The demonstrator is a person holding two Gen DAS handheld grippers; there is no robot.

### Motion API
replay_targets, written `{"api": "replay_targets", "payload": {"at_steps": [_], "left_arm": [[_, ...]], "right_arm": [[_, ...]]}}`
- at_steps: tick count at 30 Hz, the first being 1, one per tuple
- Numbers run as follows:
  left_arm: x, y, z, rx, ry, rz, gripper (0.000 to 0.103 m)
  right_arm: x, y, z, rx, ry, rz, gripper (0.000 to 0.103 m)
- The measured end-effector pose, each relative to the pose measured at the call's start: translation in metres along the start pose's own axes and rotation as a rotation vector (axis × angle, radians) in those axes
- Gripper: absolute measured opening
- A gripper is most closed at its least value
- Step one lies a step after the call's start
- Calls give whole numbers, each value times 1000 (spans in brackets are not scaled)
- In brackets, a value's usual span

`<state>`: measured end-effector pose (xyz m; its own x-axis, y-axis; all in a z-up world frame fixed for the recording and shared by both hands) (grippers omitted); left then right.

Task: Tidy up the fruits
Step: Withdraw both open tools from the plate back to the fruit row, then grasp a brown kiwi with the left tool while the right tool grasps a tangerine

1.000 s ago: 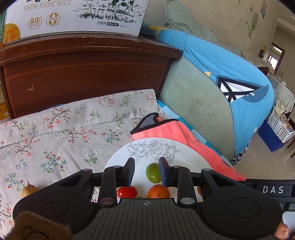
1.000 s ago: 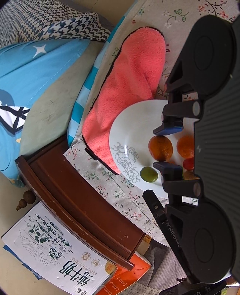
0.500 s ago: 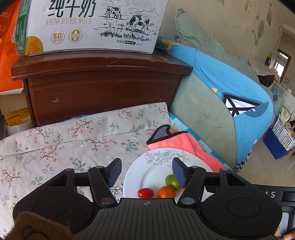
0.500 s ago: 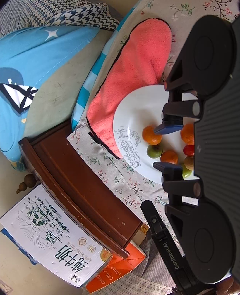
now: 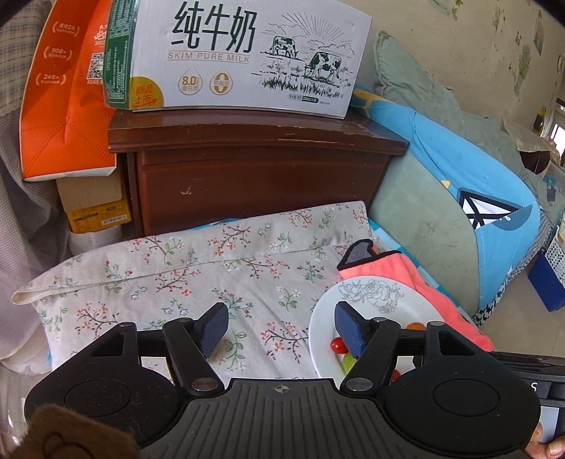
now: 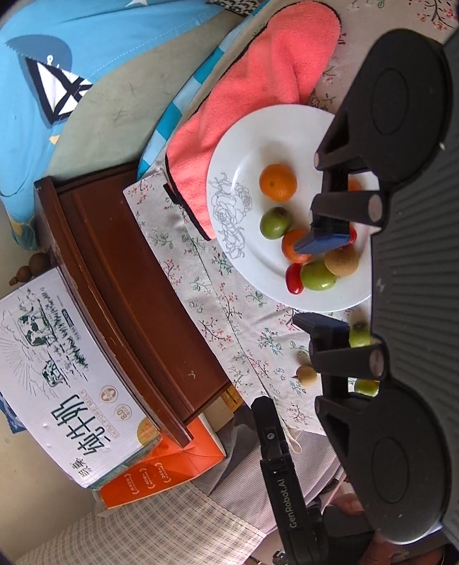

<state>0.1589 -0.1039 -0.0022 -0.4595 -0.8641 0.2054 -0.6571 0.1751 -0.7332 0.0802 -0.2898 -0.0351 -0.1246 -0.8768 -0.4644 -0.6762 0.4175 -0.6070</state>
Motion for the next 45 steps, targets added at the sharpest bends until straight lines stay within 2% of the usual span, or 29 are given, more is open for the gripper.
{"api": "replay_targets", "payload": {"at_steps": [6,16,24,28,38,45], "left_arm": [[-21,15,-12,-18,-21,-8,67],[-63,24,-11,-35,-124,-45,70],[-76,38,12,-93,-182,50,71],[-76,43,25,-104,-172,98,73],[-58,47,53,-102,-70,210,73],[-55,50,67,-111,-48,220,69]], "right_arm": [[-24,16,5,-39,-49,-80,38],[-60,51,19,-126,-103,-227,38],[-79,77,33,-198,-124,-331,42],[-79,83,40,-218,-102,-359,43],[-85,90,54,-240,-69,-428,46],[-86,92,59,-243,-49,-460,46]]}}
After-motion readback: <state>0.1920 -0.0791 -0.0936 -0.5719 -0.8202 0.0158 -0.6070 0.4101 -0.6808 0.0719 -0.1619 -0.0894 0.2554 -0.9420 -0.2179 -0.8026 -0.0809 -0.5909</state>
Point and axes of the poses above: each gripper's, at about its wrist camera, not at the fingertips, and z roughly the way its jaws point, x to its right, y to its underside, the point moved 8 cm from there along z, roughly the way its jaws point, and after that the axes turned 1 degree about y, right-handed, at the moved point
